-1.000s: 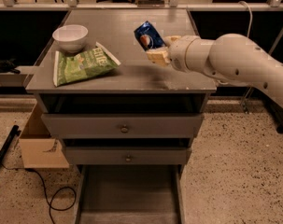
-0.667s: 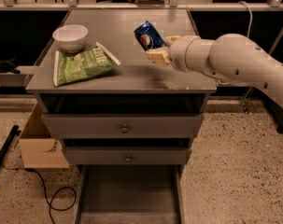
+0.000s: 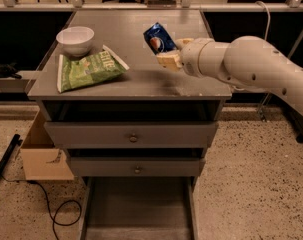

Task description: Pick pepsi can from bottom drawer and place on counter

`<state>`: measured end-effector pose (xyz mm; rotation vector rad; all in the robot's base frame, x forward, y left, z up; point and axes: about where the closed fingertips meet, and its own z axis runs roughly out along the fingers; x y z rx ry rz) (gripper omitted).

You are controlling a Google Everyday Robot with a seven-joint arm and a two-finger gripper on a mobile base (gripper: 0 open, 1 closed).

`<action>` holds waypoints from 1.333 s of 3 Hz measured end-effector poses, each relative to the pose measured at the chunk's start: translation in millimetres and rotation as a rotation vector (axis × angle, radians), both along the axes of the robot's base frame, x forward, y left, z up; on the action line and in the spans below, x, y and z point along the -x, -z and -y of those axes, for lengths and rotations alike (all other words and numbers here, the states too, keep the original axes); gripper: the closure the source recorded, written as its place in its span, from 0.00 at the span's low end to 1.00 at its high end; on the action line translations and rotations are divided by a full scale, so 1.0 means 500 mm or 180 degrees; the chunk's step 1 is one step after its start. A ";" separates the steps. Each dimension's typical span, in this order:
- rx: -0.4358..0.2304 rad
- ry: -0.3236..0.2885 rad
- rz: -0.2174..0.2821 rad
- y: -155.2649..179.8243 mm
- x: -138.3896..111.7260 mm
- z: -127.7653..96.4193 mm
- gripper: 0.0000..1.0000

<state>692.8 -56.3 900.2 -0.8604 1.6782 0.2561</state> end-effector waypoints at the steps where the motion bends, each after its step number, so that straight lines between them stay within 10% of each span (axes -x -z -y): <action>1: 0.0000 0.0000 0.0000 0.000 0.000 0.000 0.62; 4: 0.0000 -0.0002 0.0000 0.000 0.000 -0.001 0.00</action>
Offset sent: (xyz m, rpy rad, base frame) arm 0.0000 0.0000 0.0000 0.0000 0.0000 0.0000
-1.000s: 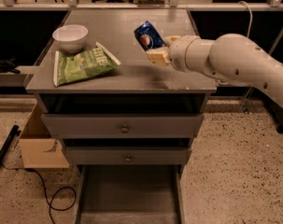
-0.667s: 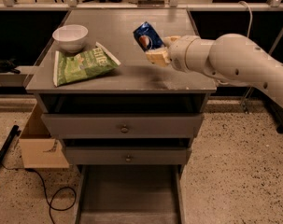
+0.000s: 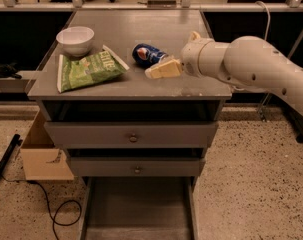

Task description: Pick pepsi can from bottom drawer and place on counter

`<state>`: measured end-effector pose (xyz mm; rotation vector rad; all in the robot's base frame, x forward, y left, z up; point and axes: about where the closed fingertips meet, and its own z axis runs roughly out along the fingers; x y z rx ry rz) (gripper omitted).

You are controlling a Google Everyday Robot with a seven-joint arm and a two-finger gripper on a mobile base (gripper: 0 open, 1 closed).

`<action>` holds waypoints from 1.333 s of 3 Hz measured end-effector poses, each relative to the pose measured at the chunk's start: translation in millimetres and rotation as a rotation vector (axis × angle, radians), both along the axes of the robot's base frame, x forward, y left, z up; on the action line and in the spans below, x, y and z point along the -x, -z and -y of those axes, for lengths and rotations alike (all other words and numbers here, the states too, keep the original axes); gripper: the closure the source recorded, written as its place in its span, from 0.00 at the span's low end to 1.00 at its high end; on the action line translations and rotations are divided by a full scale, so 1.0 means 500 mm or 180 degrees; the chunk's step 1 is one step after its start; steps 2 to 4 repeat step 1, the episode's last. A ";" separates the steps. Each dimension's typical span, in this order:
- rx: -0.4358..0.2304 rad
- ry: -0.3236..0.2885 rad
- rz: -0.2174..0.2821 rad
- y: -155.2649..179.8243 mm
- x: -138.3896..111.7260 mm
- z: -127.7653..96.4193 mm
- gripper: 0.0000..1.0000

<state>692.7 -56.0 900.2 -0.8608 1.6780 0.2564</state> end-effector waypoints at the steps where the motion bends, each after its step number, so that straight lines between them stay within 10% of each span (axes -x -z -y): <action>1: 0.0000 0.0000 0.0000 0.000 0.000 0.000 0.00; 4: 0.0000 0.0000 0.0000 0.000 0.000 0.000 0.00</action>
Offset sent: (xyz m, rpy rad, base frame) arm 0.0000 0.0000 0.0000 0.0000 0.0000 0.0000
